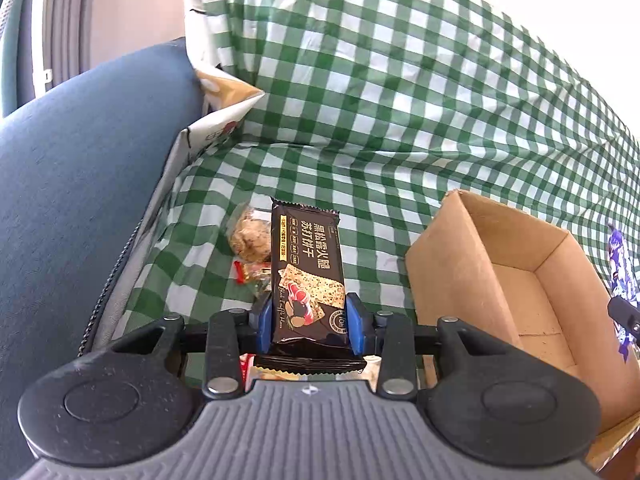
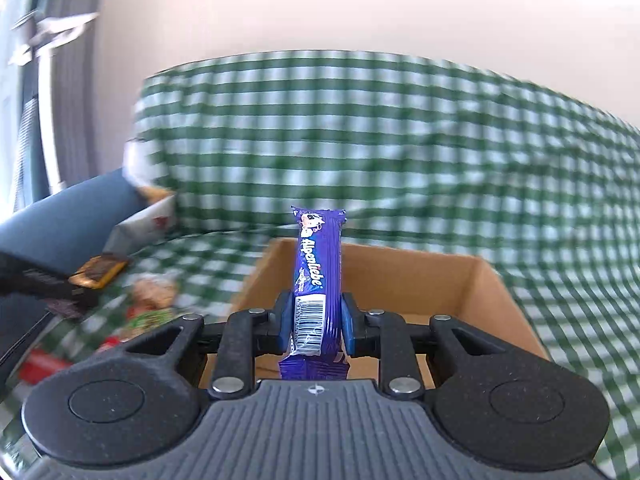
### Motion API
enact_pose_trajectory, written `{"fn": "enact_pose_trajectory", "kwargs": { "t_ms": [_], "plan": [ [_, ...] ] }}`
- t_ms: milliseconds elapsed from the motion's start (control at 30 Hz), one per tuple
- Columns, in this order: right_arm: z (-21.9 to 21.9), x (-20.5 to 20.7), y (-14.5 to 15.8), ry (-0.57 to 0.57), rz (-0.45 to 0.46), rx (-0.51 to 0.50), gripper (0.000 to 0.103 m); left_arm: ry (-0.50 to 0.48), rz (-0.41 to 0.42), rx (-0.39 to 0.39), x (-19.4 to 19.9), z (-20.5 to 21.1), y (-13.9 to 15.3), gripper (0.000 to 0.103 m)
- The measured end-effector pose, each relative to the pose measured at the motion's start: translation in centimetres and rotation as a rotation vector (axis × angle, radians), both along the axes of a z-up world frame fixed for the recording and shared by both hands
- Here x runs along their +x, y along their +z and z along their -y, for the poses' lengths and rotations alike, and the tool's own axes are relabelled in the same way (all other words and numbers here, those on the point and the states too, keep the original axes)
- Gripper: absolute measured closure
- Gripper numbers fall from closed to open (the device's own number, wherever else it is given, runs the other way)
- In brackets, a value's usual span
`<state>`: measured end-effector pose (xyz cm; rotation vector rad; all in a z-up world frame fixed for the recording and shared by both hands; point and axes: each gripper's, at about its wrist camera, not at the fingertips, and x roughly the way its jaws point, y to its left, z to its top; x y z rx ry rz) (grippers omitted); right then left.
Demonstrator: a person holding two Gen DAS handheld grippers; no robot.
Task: Organize snacks
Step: 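Carry both bars over the box and open both tools to drop them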
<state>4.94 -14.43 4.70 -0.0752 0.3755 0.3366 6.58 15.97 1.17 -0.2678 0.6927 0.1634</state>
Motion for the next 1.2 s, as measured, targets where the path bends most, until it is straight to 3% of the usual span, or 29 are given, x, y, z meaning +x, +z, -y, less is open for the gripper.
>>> {"fn": "enact_pose_trajectory", "kwargs": {
  "t_ms": [300,500,833,1033,1200],
  "plan": [
    [5.5,1.3,0.1,-0.116,-0.015,0.059,0.077,-0.052,0.046,0.016,0.8,2.7,0.4,0.063],
    [6.8,1.8,-0.1,-0.144,-0.024,0.042,0.077,-0.102,0.114,-0.024,1.2,4.8,0.8,0.063],
    [7.7,2.0,0.2,-0.186,-0.017,0.010,0.077,-0.348,0.275,-0.123,0.0,11.4,2.4,0.063],
    [7.2,1.9,0.0,-0.201,-0.020,-0.008,0.077,-0.495,0.283,-0.107,-0.5,15.7,2.0,0.063],
    [7.0,1.8,0.0,-0.196,-0.019,-0.029,0.077,-0.543,0.266,-0.079,-0.4,17.7,1.3,0.063]
  ]
}}
